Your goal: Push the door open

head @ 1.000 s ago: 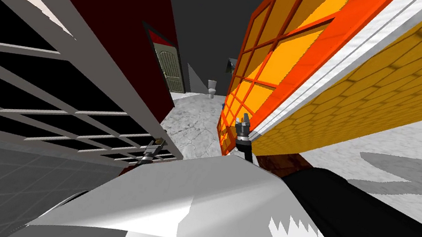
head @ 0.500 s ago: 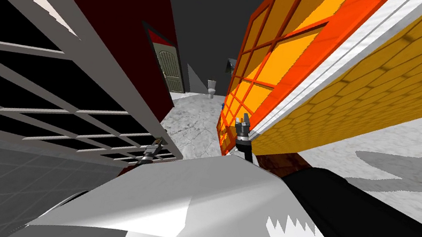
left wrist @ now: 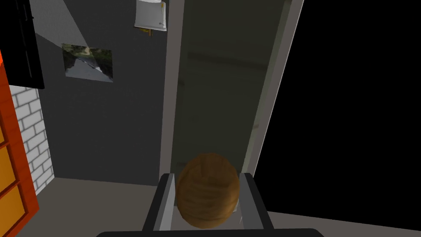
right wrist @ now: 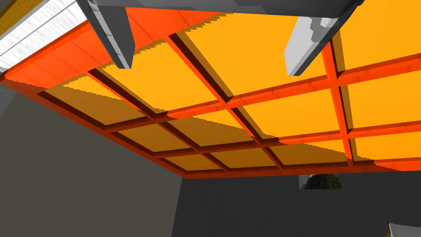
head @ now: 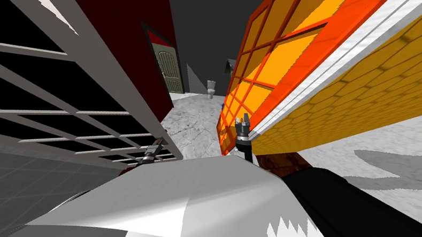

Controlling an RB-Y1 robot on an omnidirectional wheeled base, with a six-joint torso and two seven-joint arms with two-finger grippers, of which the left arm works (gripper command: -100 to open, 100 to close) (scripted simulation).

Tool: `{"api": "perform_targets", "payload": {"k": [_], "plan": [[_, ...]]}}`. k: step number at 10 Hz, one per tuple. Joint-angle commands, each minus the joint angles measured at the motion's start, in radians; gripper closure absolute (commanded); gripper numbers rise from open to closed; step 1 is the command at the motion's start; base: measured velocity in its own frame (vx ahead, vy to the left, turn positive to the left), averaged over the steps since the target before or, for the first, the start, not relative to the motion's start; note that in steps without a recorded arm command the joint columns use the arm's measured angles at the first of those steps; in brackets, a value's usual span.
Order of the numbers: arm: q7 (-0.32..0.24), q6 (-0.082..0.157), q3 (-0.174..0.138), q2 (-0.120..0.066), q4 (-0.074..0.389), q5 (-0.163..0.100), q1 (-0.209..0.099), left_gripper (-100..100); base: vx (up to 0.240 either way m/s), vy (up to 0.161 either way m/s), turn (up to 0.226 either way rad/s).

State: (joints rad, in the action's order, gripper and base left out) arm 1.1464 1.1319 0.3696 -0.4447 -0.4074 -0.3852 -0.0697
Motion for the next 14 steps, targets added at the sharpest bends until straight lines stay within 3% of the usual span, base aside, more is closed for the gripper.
{"api": "perform_targets", "payload": {"k": [1,12,14], "plan": [[-0.036,-0.002,-0.01,0.002,-0.019,-0.011,0.003,100,0.037,0.014,-0.027],[-0.349,-0.008,-0.065,0.066,-0.065,-0.096,0.006,100,0.045,0.028,-0.037],[-0.362,-0.008,-0.065,0.066,-0.065,-0.096,0.006,100,0.026,0.022,-0.017]]}}
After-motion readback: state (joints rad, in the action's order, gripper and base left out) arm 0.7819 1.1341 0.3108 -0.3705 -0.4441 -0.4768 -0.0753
